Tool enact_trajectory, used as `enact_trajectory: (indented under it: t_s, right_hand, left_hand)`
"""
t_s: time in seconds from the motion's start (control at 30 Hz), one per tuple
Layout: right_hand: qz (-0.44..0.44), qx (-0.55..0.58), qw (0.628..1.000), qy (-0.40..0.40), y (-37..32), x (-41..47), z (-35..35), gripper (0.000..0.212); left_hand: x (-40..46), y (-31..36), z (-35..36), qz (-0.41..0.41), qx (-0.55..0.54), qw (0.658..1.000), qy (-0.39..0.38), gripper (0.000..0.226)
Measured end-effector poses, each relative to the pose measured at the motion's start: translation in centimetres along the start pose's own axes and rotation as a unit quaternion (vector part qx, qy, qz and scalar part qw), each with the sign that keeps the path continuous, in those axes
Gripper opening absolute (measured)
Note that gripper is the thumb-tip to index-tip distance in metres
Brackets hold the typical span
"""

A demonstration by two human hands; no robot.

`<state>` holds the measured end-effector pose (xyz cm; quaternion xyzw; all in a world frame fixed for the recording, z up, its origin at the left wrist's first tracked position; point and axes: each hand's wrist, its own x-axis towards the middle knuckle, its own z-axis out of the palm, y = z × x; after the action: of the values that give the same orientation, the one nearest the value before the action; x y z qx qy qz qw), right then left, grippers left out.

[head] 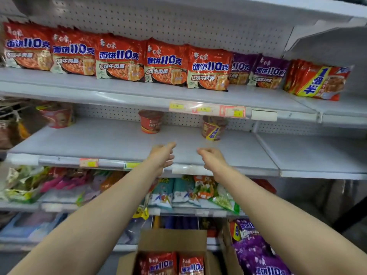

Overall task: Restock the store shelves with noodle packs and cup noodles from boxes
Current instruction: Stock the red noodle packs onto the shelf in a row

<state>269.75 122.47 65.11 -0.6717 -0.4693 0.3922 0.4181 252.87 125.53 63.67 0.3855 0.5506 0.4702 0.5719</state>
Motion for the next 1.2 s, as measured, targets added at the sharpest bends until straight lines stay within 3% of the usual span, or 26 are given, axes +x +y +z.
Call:
enact_trajectory:
  t_s: [0.13, 0.2, 0.3, 0.47, 0.57, 0.63, 0.7, 0.8, 0.93, 1.03, 1.2]
  right_hand:
    - [0.054, -0.023, 0.998, -0.032, 4.8, 0.3, -0.2, 0.024]
    - [0.066, -0.035, 0.996, -0.038, 6.8, 0.0, -0.6, 0.017]
    - [0.093, -0.055, 0.993, -0.054, 10.4, 0.3, -1.3, 0.028]
    - [0.172, -0.069, 0.979, -0.086, 17.3, 0.5, -1.4, 0.042]
    - [0.196, -0.076, 0.973, -0.096, 20.9, 0.0, -1.0, 0.034]
    - [0.217, -0.08, 0.969, -0.092, 23.2, -0.5, -0.7, 0.026]
    - [0.239, -0.075, 0.965, -0.082, 25.8, -0.9, -0.1, 0.033]
    - [0.279, -0.068, 0.954, -0.081, 29.5, -1.3, 0.9, 0.031]
    - [0.324, -0.051, 0.943, -0.057, 35.3, -1.3, 2.3, 0.023]
    - [0.347, -0.046, 0.936, -0.046, 37.9, -1.4, 3.3, 0.018]
    - [0.392, -0.058, 0.918, -0.035, 44.4, 0.5, 6.0, 0.028]
  left_hand:
    - [0.3, -5.1, 1.6, -0.058, 0.006, 0.998, 0.018, 0.044]
    - [-0.2, -7.3, 2.3, -0.073, 0.005, 0.997, 0.023, 0.036]
    - [-1.1, -10.8, 3.2, -0.104, -0.003, 0.994, 0.033, 0.018]
    - [-2.1, -17.3, 2.6, -0.177, 0.005, 0.983, 0.052, 0.021]
    - [-2.7, -21.1, 2.0, -0.211, 0.011, 0.974, 0.083, 0.027]
    - [-3.1, -23.8, 1.6, -0.224, 0.005, 0.971, 0.084, 0.04]
    - [-3.4, -26.2, 1.0, -0.238, 0.005, 0.967, 0.091, 0.048]
    - [-2.9, -30.1, 0.1, -0.256, 0.028, 0.961, 0.099, 0.05]
    - [-1.7, -34.8, -0.8, -0.287, 0.04, 0.953, 0.086, 0.029]
    - [-0.4, -38.5, -1.9, -0.319, 0.043, 0.944, 0.073, 0.041]
    - [2.7, -45.0, -3.8, -0.325, 0.043, 0.943, 0.053, 0.049]
